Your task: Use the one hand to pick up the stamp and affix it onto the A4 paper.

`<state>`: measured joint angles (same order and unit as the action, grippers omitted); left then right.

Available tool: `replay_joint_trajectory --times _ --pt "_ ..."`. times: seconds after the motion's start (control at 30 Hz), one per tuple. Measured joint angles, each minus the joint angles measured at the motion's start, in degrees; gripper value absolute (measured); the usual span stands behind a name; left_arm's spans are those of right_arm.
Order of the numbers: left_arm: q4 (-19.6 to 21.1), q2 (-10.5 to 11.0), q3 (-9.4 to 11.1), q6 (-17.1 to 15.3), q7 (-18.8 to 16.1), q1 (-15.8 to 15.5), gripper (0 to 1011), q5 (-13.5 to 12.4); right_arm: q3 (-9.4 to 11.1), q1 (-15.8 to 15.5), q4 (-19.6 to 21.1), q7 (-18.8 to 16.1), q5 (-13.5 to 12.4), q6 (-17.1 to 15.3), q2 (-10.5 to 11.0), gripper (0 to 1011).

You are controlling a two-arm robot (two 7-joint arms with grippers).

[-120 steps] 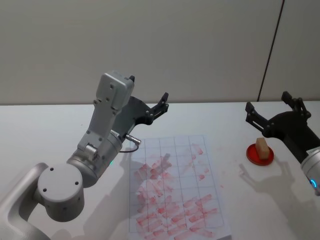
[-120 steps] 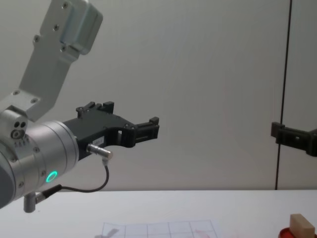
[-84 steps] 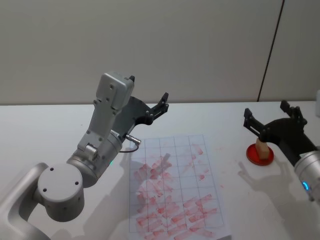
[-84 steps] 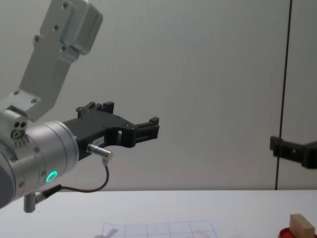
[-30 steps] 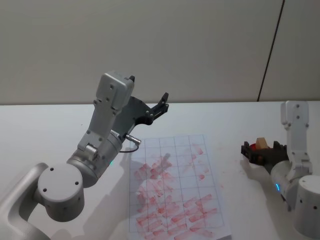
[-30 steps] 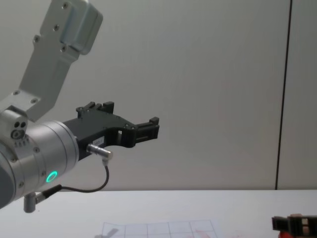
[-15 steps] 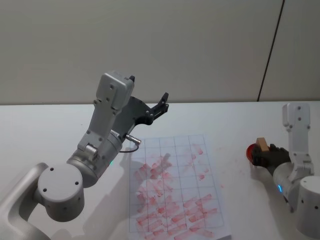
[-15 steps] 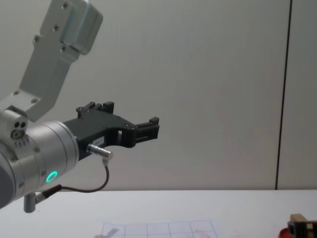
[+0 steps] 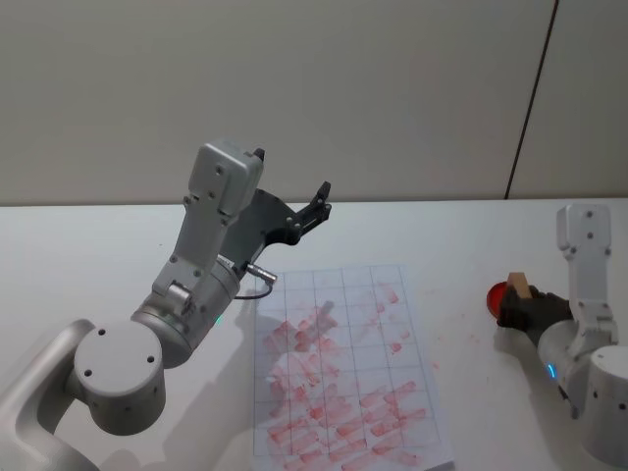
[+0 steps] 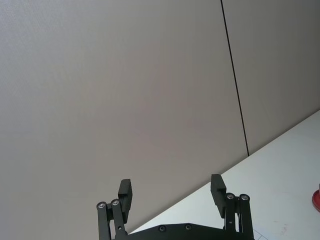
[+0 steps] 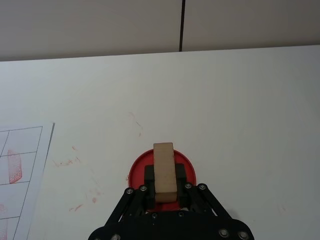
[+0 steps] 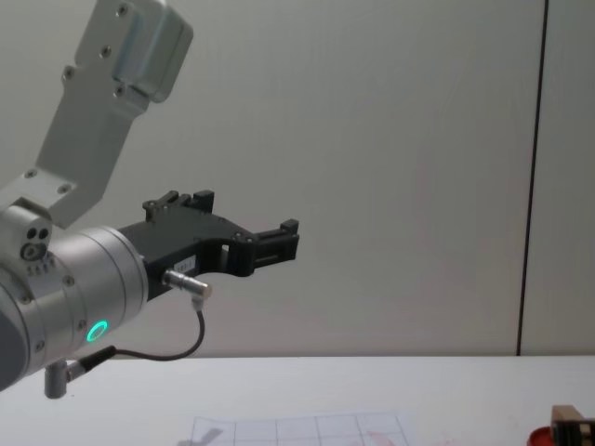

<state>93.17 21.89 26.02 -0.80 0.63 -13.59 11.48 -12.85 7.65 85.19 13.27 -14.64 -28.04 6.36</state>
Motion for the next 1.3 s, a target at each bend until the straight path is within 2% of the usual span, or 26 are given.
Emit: replay_joint_trajectory --times 0.67,1.03,1.3 --pt "0.0 0.0 0.0 0.0 0.0 0.0 1001 0.0 1.29 0.58 -1.99 -1.21 -2.78 -0.66 -0.49 218" --pt "0.0 0.0 0.0 0.0 0.0 0.0 1001 0.0 0.85 -0.24 2.01 -2.88 -2.01 -1.02 -0.53 219" --pt "0.0 0.0 0.0 0.0 0.0 0.0 1001 0.0 -0.73 -0.37 7.18 -6.21 1.03 -1.12 -1.1 219"
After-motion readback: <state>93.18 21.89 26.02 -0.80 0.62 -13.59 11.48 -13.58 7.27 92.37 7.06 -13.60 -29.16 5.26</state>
